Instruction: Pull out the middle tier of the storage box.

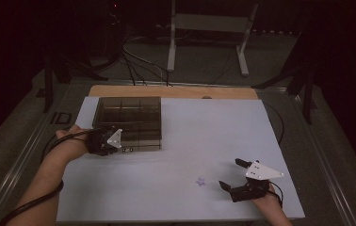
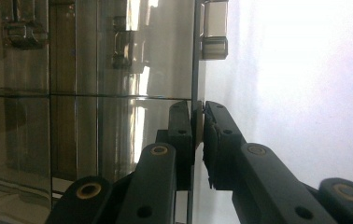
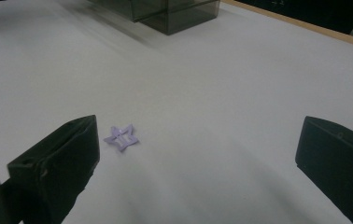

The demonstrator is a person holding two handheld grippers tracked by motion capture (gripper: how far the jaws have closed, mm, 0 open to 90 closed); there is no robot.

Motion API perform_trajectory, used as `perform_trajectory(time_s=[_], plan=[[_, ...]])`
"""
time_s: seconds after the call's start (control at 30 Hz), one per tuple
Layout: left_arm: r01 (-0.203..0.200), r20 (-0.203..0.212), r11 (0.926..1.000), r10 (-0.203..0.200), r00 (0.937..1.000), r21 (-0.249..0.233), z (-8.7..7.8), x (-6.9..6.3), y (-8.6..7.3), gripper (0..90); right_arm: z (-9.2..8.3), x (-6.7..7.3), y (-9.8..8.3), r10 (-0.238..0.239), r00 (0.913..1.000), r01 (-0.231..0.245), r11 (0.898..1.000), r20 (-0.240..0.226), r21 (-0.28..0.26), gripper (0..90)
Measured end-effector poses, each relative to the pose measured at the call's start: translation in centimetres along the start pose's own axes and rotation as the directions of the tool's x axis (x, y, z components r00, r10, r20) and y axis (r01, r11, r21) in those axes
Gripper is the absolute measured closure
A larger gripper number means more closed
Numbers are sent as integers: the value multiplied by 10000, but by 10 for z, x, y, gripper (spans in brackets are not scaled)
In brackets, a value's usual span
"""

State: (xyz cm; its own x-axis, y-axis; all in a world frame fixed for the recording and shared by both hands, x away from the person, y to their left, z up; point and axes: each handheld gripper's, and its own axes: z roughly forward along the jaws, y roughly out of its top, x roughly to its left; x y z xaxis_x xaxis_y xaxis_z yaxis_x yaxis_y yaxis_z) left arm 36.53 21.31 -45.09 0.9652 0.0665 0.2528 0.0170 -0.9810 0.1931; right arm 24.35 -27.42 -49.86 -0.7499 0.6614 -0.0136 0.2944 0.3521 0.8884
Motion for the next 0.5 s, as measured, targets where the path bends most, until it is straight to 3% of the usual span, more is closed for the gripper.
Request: perform_trajectory(time_s=[0.17, 0.5], plan=[[-48, -50, 10000, 48, 10000, -33, -3, -4, 0, 812, -1, 0, 0, 14, 10000, -14, 10000, 2, -11, 1], [392, 38, 9989, -391, 9992, -260, 3, -7, -4, 822, -1, 0, 0, -21, 10000, 21, 10000, -10, -17, 1]])
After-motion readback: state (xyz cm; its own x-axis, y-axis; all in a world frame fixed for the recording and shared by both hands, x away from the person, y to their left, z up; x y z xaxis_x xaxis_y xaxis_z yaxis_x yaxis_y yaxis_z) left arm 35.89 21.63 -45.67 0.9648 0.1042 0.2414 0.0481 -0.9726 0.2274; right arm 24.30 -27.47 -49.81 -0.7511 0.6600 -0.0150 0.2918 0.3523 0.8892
